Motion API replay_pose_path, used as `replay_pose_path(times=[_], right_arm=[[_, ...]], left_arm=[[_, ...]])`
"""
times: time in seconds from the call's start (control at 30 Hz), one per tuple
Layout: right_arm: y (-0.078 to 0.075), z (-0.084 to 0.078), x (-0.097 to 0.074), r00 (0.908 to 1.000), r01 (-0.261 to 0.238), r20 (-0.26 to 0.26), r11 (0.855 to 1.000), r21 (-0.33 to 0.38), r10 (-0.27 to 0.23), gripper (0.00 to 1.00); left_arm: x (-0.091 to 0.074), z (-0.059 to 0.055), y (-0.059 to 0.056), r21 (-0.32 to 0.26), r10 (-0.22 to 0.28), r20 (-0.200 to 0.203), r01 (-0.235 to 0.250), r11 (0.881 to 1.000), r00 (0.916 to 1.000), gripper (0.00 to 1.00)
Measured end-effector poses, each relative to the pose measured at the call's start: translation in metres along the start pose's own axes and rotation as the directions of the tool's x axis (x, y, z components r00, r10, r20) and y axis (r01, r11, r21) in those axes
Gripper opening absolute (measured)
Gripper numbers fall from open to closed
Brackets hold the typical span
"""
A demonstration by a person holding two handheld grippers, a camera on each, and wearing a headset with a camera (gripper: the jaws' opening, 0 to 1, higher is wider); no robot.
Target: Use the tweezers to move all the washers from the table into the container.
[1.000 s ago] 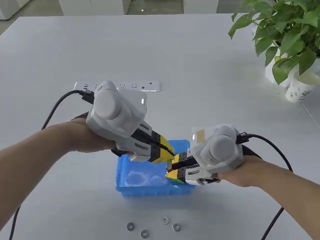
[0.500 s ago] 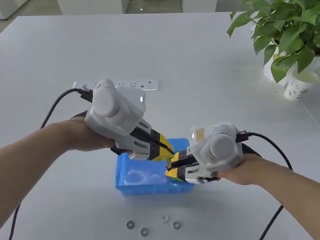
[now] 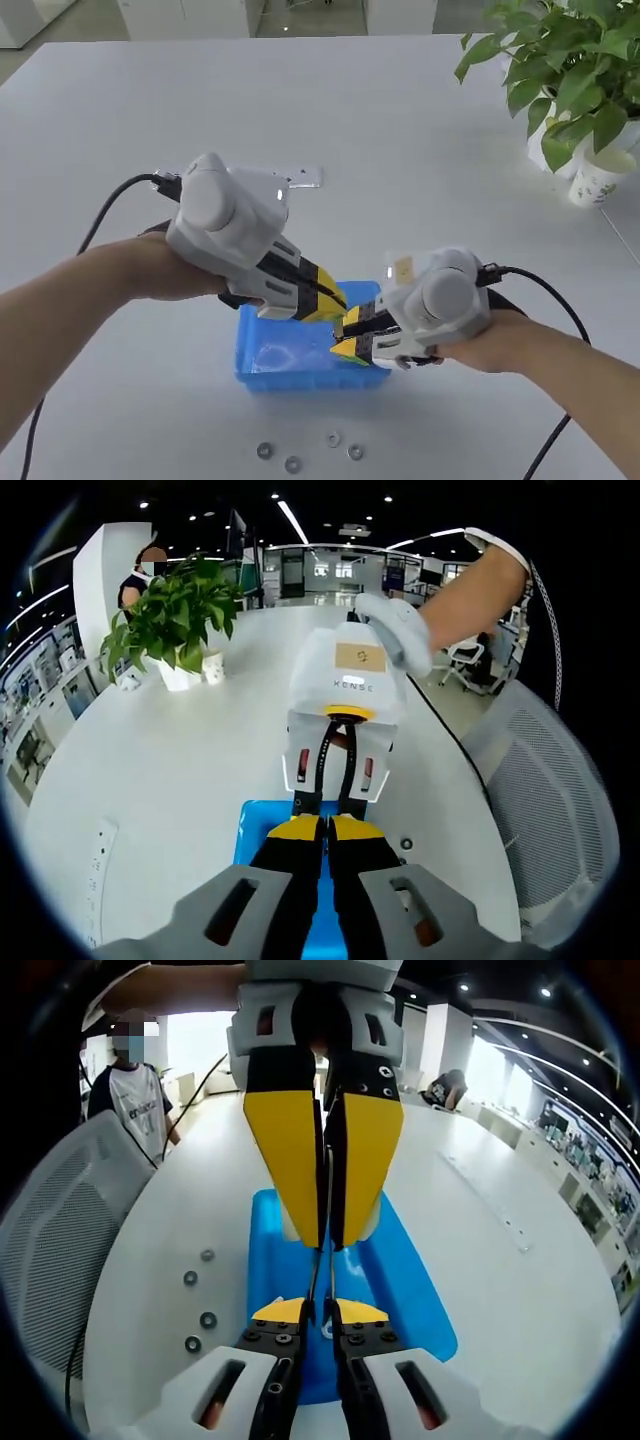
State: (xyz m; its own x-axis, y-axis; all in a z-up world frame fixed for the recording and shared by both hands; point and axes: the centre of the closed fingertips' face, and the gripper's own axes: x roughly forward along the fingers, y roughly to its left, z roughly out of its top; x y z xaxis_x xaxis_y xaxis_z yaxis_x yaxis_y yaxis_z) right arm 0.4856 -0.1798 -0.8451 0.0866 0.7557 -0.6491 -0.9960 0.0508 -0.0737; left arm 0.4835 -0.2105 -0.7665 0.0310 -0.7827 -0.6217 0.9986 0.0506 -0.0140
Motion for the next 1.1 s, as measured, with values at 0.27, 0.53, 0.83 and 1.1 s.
replay_pose_path(times=[0.27,0.53,0.83,1.1], right_arm=[[0.004,0.009,-0.006,0.9999,0.013,0.008,1.0,-0.014,-0.013,0.11],[0.009,0.022,-0.012,0.9996,0.022,0.018,0.999,-0.035,-0.022,0.11],[0.021,0.027,-0.017,0.9995,0.021,0.025,0.999,-0.038,-0.02,0.11],[0.035,0.027,-0.022,0.9994,0.024,0.026,0.999,-0.035,-0.023,0.11]], left_arm=[[-0.009,0.006,-0.006,0.002,0.008,-0.001,-0.008,1.0,1.0,0.05],[-0.02,0.014,-0.012,0.007,0.012,-0.002,-0.012,1.0,0.9999,0.05],[-0.024,0.017,-0.025,0.017,0.008,-0.01,-0.008,1.0,0.9999,0.05],[-0.024,0.02,-0.039,0.022,-0.005,-0.012,0.005,1.0,0.9999,0.04]])
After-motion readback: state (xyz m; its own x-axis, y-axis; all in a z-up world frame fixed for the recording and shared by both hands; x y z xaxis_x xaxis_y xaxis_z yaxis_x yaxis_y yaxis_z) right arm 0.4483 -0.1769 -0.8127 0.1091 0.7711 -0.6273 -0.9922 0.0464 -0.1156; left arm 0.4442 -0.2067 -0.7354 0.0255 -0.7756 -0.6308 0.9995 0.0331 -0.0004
